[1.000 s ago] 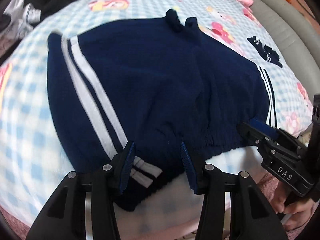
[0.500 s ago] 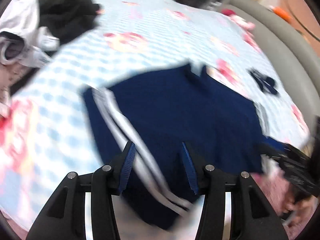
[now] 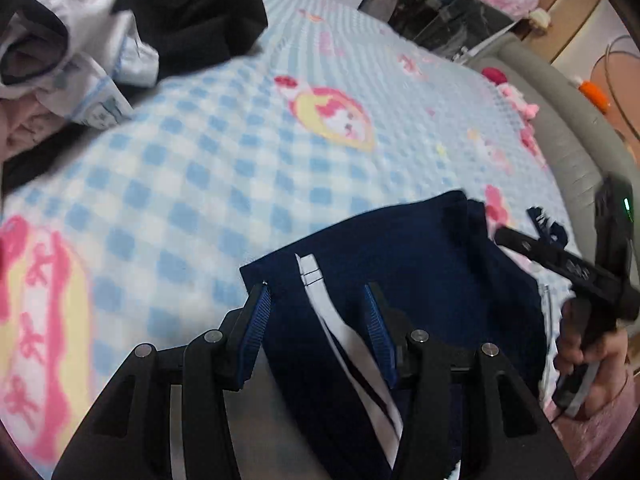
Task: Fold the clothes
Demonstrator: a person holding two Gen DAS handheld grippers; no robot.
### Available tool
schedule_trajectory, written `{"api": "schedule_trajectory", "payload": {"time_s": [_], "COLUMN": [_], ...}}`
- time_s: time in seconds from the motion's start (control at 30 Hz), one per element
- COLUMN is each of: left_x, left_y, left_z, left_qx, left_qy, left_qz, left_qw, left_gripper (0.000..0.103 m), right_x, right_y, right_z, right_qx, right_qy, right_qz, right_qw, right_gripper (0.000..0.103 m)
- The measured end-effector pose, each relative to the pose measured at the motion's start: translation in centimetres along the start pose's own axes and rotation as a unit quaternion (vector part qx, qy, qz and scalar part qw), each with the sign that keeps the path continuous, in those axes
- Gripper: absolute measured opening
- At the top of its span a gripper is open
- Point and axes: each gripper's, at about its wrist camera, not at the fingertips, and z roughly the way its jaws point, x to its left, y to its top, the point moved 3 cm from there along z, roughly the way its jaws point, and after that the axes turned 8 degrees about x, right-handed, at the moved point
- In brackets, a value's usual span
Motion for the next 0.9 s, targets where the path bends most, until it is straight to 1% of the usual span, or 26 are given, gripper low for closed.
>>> {"api": "schedule_trajectory", "payload": {"time_s": [0.07, 0.1, 0.2, 0.23, 0.27, 0.3, 0.37, 0.4, 0.43, 0.53, 0.6, 0.63, 0.7, 0.73, 0.77, 0.83, 0.87, 0.9], "left_x": [0.4, 0.5, 0.6, 0.6, 0.6, 0.6, 0.7, 0.7, 0.6, -0.3, -0.8, -0.6, 0.8, 1.7, 2.2, 2.4, 2.5, 2.6], "left_y": [0.1, 0.0, 0.0, 0.0, 0.0, 0.0, 0.0, -0.1, -0.1, -0.1, -0.1, -0.1, -0.2, -0.4, -0.6, -0.6, -0.5, -0.5], "left_z": [1.1, 1.3, 1.9, 2.0, 2.1, 2.2, 2.1, 1.8, 1.3, -0.5, -1.6, -1.2, 0.2, 0.6, 0.3, -1.1, -1.8, -2.5], "left_qx": [0.010, 0.011, 0.017, 0.018, 0.018, 0.018, 0.015, 0.007, -0.003, -0.041, -0.060, -0.049, -0.013, 0.000, 0.001, -0.015, -0.027, -0.045], "left_qy": [0.007, 0.010, 0.020, 0.023, 0.025, 0.025, 0.023, 0.020, 0.020, 0.027, 0.037, 0.054, 0.104, 0.109, 0.098, 0.090, 0.093, 0.103], "left_qz": [-0.004, -0.002, 0.005, 0.004, 0.003, 0.000, -0.003, -0.003, -0.002, 0.018, 0.032, 0.030, 0.012, -0.001, -0.013, -0.026, -0.029, -0.027], "left_qw": [0.9999, 0.9999, 0.9996, 0.9996, 0.9995, 0.9995, 0.9996, 0.9998, 0.9998, 0.9986, 0.9970, 0.9969, 0.9945, 0.9940, 0.9951, 0.9955, 0.9949, 0.9933], "left_gripper": [0.050, 0.050, 0.049, 0.049, 0.049, 0.049, 0.049, 0.049, 0.049, 0.049, 0.049, 0.049, 0.049, 0.049, 0.049, 0.049, 0.049, 0.048], "right_x": [1.0, 0.8, 0.0, -1.0, -1.7, -2.5, -4.0, -4.4, -4.6, -3.3, -1.2, -0.4, 1.1, 1.4, 1.4, 1.2, 0.9, 0.7], "right_y": [0.9, 1.1, 1.4, 1.5, 1.6, 1.8, 2.1, 2.2, 2.3, 2.0, 1.7, 1.7, 1.8, 1.9, 2.1, 2.3, 2.2, 2.1], "right_z": [2.8, 3.5, 5.6, 5.4, 5.2, 4.8, 4.0, 3.8, 3.6, 2.5, 1.4, 1.2, 1.0, 1.7, 2.7, 4.7, 5.2, 5.7], "right_qx": [0.020, 0.025, 0.037, 0.027, 0.020, 0.011, -0.008, -0.010, -0.010, -0.024, -0.051, -0.058, -0.066, -0.053, -0.039, -0.014, -0.008, -0.004], "right_qy": [-0.022, -0.035, -0.069, -0.061, -0.064, -0.076, -0.117, -0.112, -0.091, -0.055, -0.047, -0.042, -0.034, -0.039, -0.044, -0.051, -0.049, -0.047], "right_qz": [-0.027, -0.026, -0.020, -0.002, 0.009, 0.018, 0.037, 0.046, 0.055, 0.032, -0.004, -0.016, -0.037, -0.040, -0.036, -0.029, -0.025, -0.021], "right_qw": [0.999, 0.999, 0.997, 0.998, 0.998, 0.997, 0.992, 0.993, 0.994, 0.998, 0.998, 0.997, 0.997, 0.997, 0.998, 0.998, 0.998, 0.999], "right_gripper": [0.054, 0.051, 0.049, 0.048, 0.048, 0.048, 0.048, 0.050, 0.049, 0.049, 0.049, 0.049, 0.051, 0.051, 0.051, 0.050, 0.050, 0.050]}}
